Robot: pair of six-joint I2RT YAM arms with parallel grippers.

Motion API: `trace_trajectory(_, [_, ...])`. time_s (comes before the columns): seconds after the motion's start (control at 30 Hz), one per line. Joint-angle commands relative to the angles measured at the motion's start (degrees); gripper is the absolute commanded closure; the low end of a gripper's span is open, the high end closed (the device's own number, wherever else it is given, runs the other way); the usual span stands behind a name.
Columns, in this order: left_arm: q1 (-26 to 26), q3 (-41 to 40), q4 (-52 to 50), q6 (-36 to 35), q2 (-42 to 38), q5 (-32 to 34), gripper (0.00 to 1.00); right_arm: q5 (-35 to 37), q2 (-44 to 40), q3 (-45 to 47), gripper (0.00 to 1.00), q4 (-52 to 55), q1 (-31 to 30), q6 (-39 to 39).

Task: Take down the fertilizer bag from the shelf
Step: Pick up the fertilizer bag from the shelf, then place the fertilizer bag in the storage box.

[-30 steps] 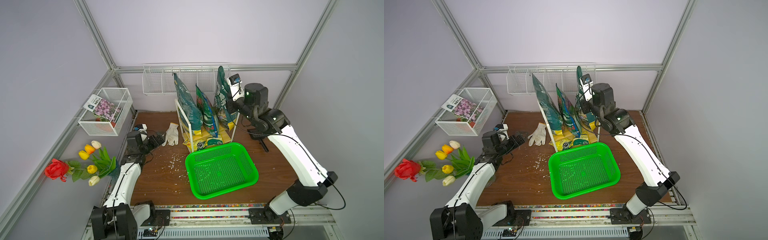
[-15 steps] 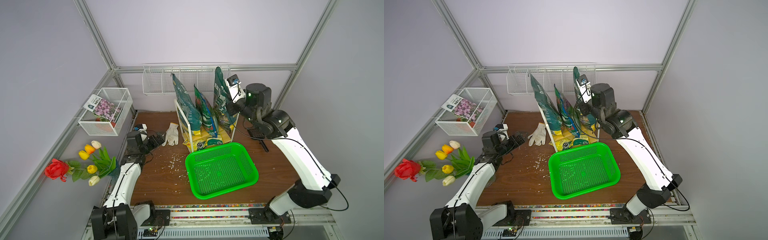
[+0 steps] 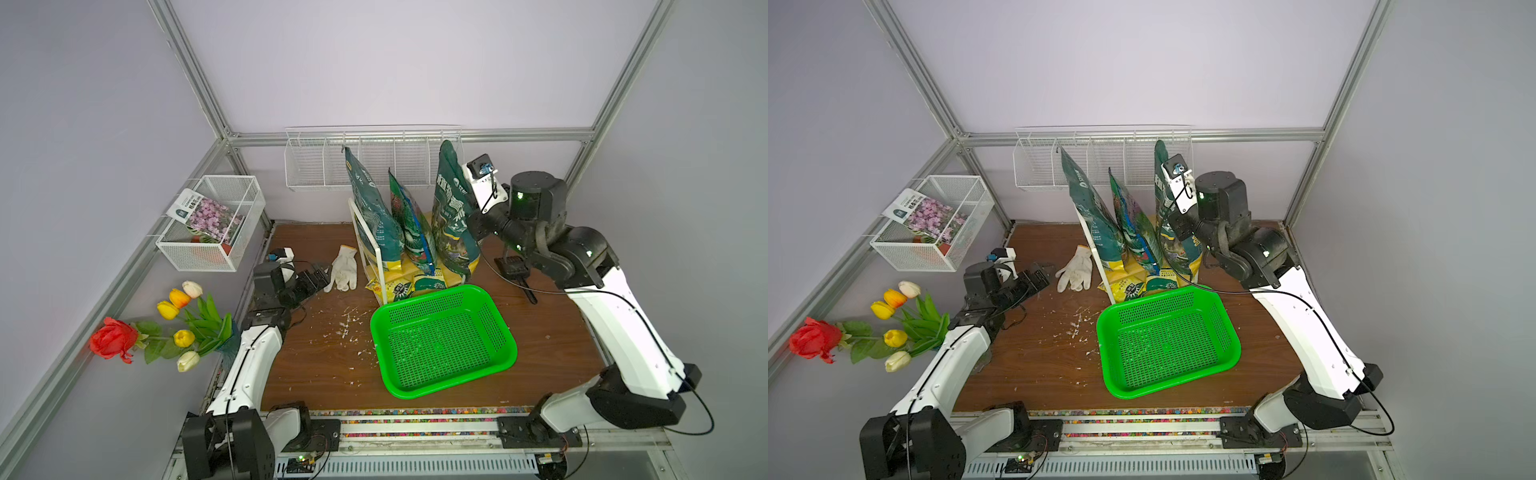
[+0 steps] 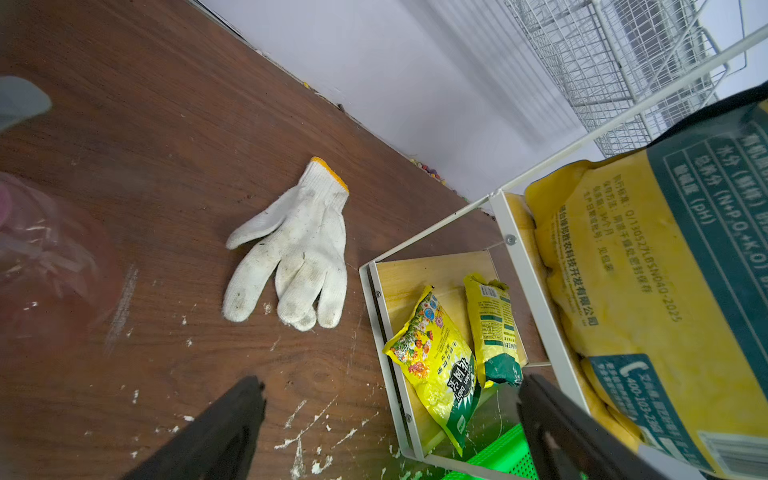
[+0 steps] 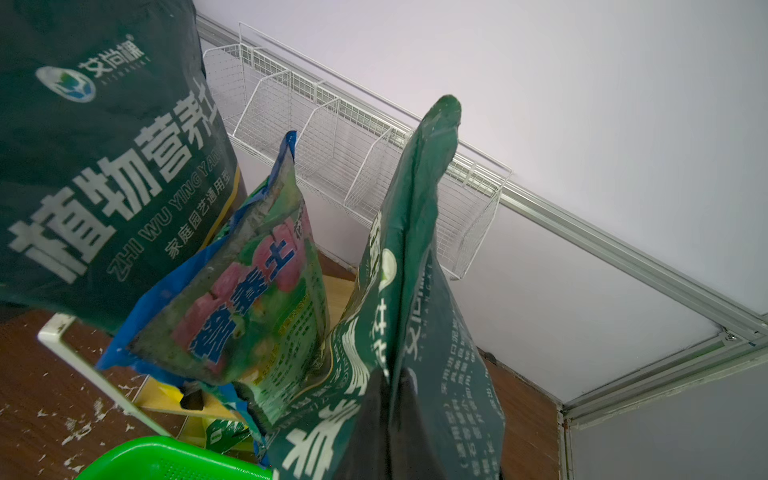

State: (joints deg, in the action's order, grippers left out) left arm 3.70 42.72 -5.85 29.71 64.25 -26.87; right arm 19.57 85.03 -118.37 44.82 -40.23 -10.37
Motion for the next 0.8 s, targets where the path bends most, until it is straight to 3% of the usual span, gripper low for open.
trace_trajectory(0.0, [-0.28, -0.48, 1.45, -0.15, -0.35, -0.05, 0.00, -0.12, -4.86, -3.43, 1.00, -9.79, -1.51, 0.26])
trace_trajectory(0.5, [-0.28, -0.62, 0.93, -0.78, -0.18, 0.92, 0.00, 2.53, -10.34, -3.24, 1.00, -0.44, -2.89, 1.66])
trace_trajectory(0.77, [-0.28, -0.71, 0.88, -0.80, 0.66, 0.78, 0.00, 4.24, -15.63, 1.74, 1.00, 0.81, -3.00, 2.71])
